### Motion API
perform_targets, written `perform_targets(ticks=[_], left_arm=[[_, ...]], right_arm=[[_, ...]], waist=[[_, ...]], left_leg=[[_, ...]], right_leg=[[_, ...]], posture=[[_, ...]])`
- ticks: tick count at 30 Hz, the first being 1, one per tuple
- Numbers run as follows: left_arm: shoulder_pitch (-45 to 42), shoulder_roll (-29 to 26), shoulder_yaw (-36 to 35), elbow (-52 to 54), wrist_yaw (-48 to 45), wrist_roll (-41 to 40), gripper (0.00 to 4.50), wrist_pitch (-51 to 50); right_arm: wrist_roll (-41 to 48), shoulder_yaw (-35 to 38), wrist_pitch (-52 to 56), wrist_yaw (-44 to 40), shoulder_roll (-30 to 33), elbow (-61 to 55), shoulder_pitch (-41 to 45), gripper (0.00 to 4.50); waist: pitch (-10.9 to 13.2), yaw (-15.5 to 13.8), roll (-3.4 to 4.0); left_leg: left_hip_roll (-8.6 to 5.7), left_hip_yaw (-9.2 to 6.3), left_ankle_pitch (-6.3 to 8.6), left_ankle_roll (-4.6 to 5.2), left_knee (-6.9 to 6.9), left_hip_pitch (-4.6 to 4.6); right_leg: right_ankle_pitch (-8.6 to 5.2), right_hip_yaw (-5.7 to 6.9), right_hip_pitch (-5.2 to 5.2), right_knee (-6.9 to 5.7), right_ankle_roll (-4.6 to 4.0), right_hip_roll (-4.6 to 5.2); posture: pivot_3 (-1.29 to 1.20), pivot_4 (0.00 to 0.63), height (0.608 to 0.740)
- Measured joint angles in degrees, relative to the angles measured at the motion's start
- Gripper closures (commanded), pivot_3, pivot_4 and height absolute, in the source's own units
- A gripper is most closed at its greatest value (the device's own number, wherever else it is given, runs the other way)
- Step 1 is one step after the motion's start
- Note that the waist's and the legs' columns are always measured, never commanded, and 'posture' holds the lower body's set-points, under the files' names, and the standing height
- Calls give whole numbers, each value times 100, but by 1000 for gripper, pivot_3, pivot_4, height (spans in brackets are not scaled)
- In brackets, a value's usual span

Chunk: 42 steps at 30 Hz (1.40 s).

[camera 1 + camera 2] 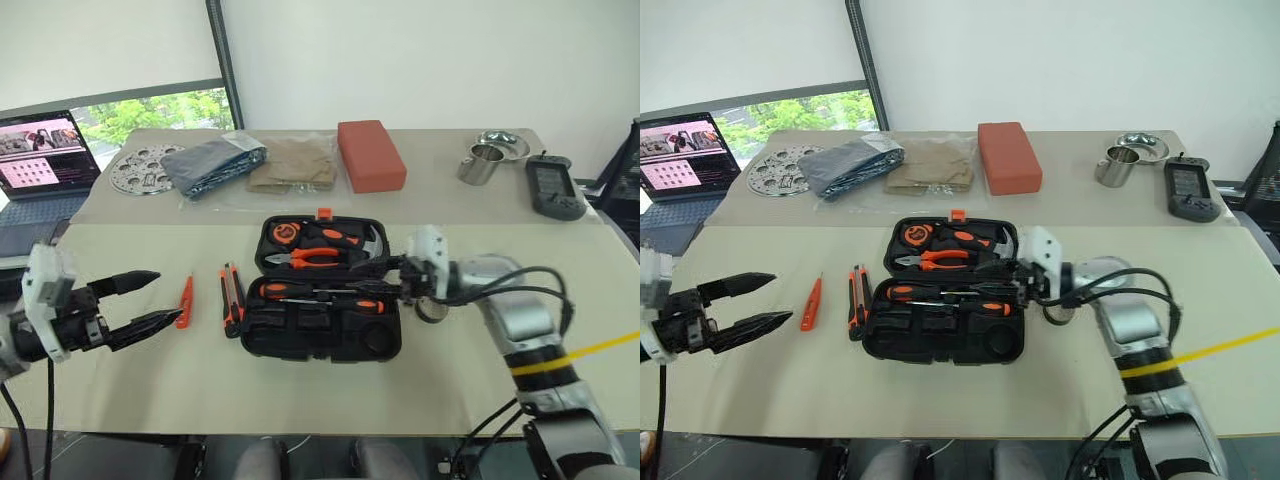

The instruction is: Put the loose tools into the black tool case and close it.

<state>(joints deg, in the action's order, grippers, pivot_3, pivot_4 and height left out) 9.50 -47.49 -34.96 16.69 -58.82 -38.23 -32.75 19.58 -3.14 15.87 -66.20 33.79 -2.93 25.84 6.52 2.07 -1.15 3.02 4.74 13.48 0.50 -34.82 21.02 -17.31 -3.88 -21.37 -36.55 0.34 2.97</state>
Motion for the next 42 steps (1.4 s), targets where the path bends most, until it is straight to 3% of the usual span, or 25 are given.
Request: perform_targets(ticks=[2,8,14,21,27,35,39,42], left_arm=[[-83,259,48,-7,586,350,0,170],[-310,930,328,-314,2089,1268,0,470],[-458,1416,933,-155,2942,1545,0,115],[-871,1900,1622,-156,3762,1838,0,-315],[-1135,2218,2048,-243,4124,2026,0,-493],[-1286,2458,2063,-447,4675,2173,0,-847],[-1350,2508,2059,-440,4763,2167,1021,-1029],[-1399,2557,2041,-440,4820,2160,2238,-1130]], right_arm=[[242,261,196,70,121,-303,-211,412],[901,1081,782,155,694,-1098,-1027,412],[1499,1951,811,110,941,-1416,-1711,412],[2074,3348,374,-831,1106,-1208,-2909,412],[2110,3631,79,-1216,1252,-1042,-3332,412],[2351,3755,157,-949,1328,-1401,-3357,412],[2448,3773,232,-842,1412,-1464,-3347,375],[2454,3774,246,-816,1420,-1464,-3347,375]], waist=[[1,-7,-1],[0,-70,-3],[0,-132,-6],[-1,-174,-7],[7,-91,-17],[6,-134,-15],[3,-143,-10],[-1,-141,-5]], left_leg=[[-4,0,0,0,0,1],[-10,7,-3,-3,-3,2],[-14,10,-3,-3,-3,7],[-16,11,-3,-2,-9,8],[-13,11,-3,-3,-11,6],[-18,8,-6,-9,-23,5],[-19,8,-6,-9,-21,6],[-19,7,-6,-9,-21,2]], right_leg=[[0,-1,4,10,0,10],[9,6,19,41,16,25],[14,6,23,53,25,24],[14,-6,36,58,29,-30],[14,-15,60,52,28,-49],[13,-12,60,51,34,-44],[14,-12,69,55,36,-42],[13,-12,77,54,36,-43]], posture=[[0,150,740],[0,150,740],[0,150,740],[0,150,740],[0,150,740],[0,150,740],[0,150,740],[0,150,740]])
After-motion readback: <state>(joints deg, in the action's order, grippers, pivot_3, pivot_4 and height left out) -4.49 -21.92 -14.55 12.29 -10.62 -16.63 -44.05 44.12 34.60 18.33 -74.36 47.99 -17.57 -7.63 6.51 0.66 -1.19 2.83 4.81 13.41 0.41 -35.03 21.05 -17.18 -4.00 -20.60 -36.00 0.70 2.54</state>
